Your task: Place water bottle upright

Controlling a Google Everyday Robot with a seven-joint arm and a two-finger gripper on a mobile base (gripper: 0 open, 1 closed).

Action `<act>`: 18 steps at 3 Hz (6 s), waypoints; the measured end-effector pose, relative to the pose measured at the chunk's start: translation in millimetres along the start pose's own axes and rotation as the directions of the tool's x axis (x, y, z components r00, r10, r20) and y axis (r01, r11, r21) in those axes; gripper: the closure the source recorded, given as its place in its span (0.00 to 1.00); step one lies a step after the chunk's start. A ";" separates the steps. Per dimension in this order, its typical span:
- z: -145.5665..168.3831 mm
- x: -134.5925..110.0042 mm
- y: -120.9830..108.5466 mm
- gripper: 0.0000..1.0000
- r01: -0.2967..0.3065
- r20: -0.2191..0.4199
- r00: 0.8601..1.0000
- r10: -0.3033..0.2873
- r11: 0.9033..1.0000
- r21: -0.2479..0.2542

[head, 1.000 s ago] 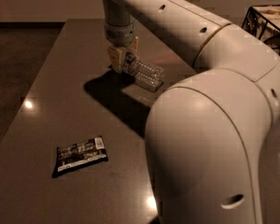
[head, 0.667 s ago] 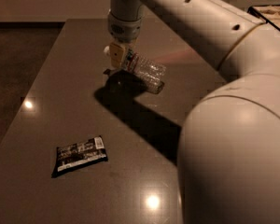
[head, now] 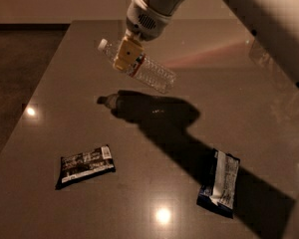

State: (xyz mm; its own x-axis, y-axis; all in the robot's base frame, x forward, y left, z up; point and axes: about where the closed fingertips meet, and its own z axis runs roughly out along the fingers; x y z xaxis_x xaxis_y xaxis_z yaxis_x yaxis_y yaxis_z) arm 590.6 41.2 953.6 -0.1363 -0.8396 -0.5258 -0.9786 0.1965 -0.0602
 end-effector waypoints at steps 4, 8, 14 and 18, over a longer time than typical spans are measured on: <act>-51.0 -7.6 49.5 1.00 0.050 0.386 0.922 -0.026 0.997 -0.052; -88.8 25.2 40.3 1.00 0.019 0.747 0.665 -0.002 1.000 -0.015; -54.3 88.4 40.8 1.00 -0.034 0.849 0.527 0.032 0.999 -0.017; -51.4 83.3 45.2 0.04 -0.022 0.846 0.534 0.008 1.000 0.004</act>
Offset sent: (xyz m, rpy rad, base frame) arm -0.0727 -0.0219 0.0674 0.5583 -0.0857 0.0959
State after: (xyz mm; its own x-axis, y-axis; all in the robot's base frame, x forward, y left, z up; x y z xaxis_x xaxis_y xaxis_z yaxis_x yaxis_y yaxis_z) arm 527.1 -45.9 950.6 0.0495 -0.0181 -0.9986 -0.9747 0.2172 -0.0523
